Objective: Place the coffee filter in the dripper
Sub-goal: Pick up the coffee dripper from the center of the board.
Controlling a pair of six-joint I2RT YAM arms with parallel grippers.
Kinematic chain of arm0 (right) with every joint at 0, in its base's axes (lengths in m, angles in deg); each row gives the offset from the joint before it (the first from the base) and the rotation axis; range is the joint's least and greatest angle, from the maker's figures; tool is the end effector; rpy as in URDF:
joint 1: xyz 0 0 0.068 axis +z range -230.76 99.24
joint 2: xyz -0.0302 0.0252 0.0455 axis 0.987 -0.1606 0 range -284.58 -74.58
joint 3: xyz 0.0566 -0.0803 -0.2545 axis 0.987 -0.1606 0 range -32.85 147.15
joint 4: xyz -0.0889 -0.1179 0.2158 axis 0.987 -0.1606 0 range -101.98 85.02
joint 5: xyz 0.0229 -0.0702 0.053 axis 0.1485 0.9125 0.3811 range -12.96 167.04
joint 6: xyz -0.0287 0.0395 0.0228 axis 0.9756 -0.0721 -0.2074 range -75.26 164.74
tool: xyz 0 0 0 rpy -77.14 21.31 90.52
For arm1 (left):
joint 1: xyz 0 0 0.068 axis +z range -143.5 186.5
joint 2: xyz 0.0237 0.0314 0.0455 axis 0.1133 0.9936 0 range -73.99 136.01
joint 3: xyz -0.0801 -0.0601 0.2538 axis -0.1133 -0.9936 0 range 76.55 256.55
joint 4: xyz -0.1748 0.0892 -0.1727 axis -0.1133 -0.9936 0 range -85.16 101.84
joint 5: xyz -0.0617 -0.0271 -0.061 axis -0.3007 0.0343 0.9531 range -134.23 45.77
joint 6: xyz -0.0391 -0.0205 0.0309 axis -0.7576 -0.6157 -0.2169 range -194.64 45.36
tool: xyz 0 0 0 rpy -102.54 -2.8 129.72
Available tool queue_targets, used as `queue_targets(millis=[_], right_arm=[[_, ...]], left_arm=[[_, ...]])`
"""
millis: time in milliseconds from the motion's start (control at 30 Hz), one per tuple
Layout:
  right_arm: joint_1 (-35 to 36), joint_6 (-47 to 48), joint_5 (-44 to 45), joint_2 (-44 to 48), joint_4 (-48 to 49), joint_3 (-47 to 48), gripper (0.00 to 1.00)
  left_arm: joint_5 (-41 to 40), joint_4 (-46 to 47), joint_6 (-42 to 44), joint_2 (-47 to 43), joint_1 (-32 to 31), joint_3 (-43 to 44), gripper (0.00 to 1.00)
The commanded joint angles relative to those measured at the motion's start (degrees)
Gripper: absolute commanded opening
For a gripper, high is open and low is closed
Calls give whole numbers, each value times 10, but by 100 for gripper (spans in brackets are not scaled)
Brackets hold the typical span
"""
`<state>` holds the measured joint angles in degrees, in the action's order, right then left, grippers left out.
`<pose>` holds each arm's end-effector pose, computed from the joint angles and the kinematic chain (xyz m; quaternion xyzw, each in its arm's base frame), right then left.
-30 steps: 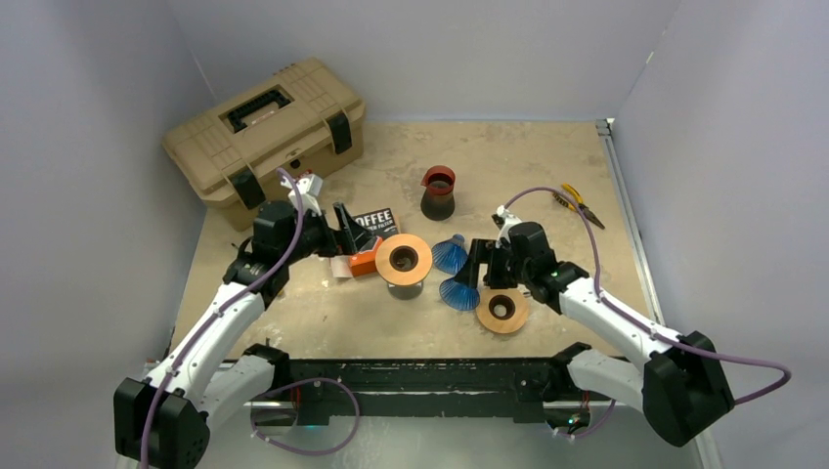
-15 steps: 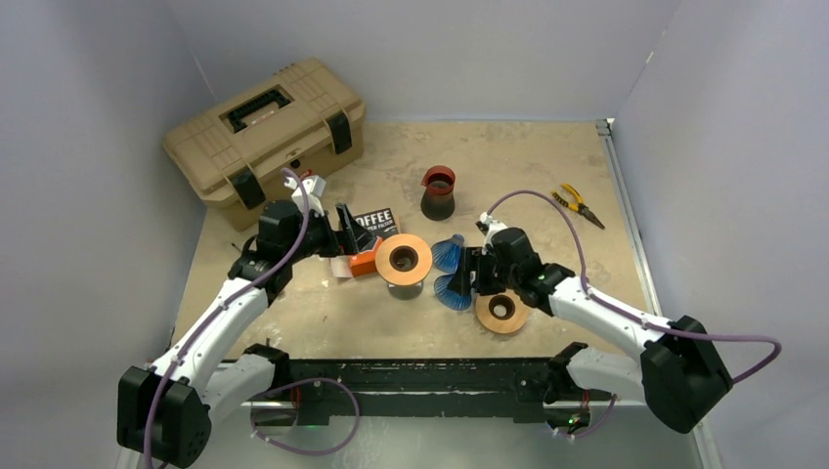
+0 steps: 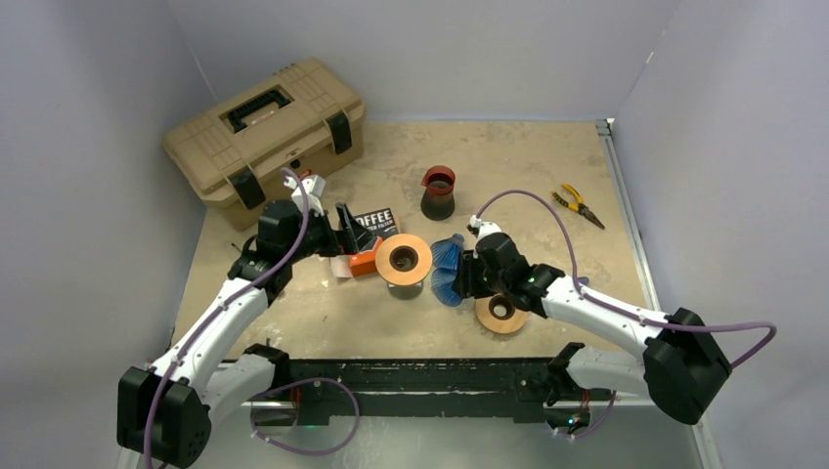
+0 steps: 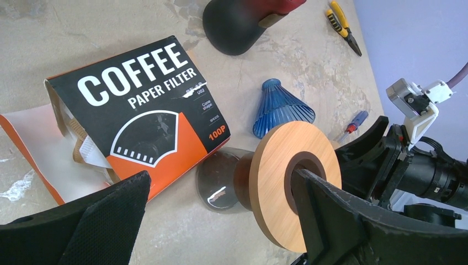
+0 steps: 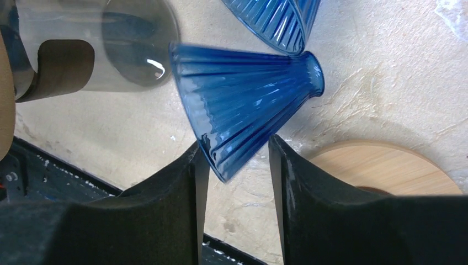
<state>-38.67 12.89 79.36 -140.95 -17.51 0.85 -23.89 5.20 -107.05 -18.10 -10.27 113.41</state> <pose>0.1716 0.1531 0.1958 -0.0748 0.9214 0.2141 0.3157 0.2069 -0.0753 0.2625 -0.0202 0.8383 -0.3540 0.4142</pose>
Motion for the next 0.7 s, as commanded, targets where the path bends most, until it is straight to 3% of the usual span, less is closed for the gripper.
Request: queue_targets(millis=[0, 400, 667], right_arm=[[11, -3, 42, 8, -7, 26, 42], [13, -17, 68, 6, -88, 77, 1], [13, -20, 92, 15, -132, 105, 0]], left_arm=[[-3, 21, -6, -17, 3, 19, 100], [-3, -2, 6, -17, 3, 33, 99], [-4, -7, 5, -22, 3, 34, 99]])
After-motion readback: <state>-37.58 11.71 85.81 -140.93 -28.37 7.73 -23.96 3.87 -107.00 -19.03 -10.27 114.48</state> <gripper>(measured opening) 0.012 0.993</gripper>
